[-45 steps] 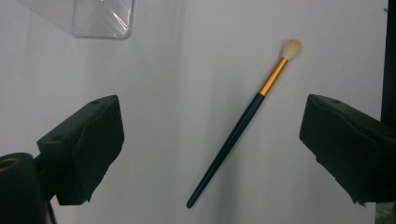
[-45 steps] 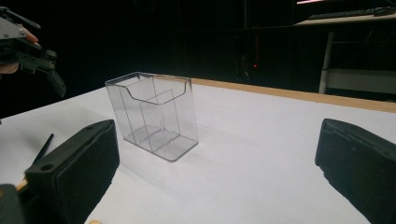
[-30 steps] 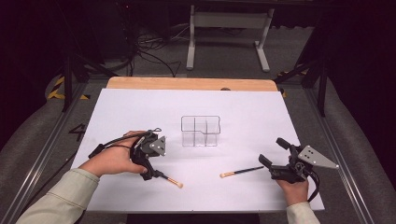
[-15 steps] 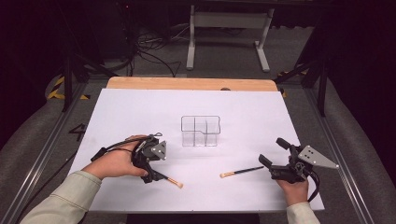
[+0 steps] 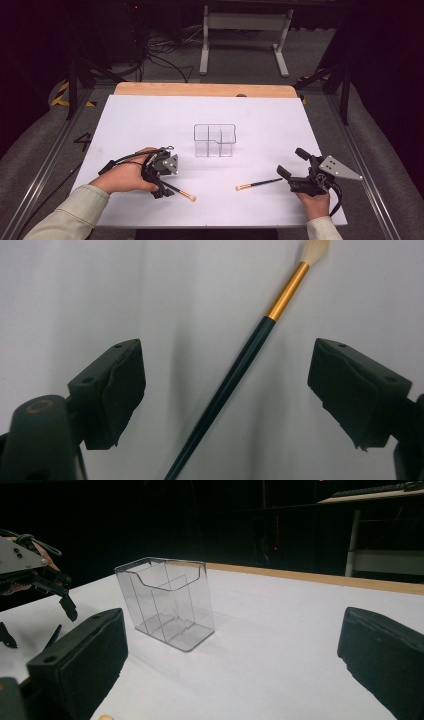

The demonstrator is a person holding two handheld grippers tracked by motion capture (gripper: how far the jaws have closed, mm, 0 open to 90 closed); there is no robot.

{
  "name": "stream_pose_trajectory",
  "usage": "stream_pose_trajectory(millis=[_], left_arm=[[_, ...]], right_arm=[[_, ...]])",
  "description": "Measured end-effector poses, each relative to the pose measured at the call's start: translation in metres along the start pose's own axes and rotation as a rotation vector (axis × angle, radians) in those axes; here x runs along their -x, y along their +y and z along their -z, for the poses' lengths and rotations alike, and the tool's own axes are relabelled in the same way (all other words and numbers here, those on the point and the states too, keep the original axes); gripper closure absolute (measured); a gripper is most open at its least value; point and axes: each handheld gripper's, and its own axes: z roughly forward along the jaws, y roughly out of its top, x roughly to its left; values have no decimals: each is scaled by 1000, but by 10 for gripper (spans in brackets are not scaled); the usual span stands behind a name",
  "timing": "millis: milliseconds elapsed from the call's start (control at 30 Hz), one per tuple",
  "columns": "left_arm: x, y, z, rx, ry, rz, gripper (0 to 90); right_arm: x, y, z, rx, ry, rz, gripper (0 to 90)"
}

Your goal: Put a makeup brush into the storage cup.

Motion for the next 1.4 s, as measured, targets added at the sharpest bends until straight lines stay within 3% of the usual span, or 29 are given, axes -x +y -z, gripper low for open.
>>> stream_pose_trajectory(millis=[300,433,600,1000,1100,1400], left_arm=[[0,1,-3,-40,-31,17,190],[-1,3,-4,-80,-26,7,206],[0,4,-5,-85,-14,7,214],[1,6,-8,-76,-17,-13,445],[1,7,-9,-91,-23,-33,480],[4,12,-11,-110,-15,-41,591]], right_arm=[[1,0,0,-4,2,-1,5],[0,0,0,-5,2,-2,5],[1,0,0,-5,4,-3,5],[0,-1,0,-7,7,-7,5],[0,-1,-1,-6,7,-5,5],[0,-1,-1,-12,11,-7,5]])
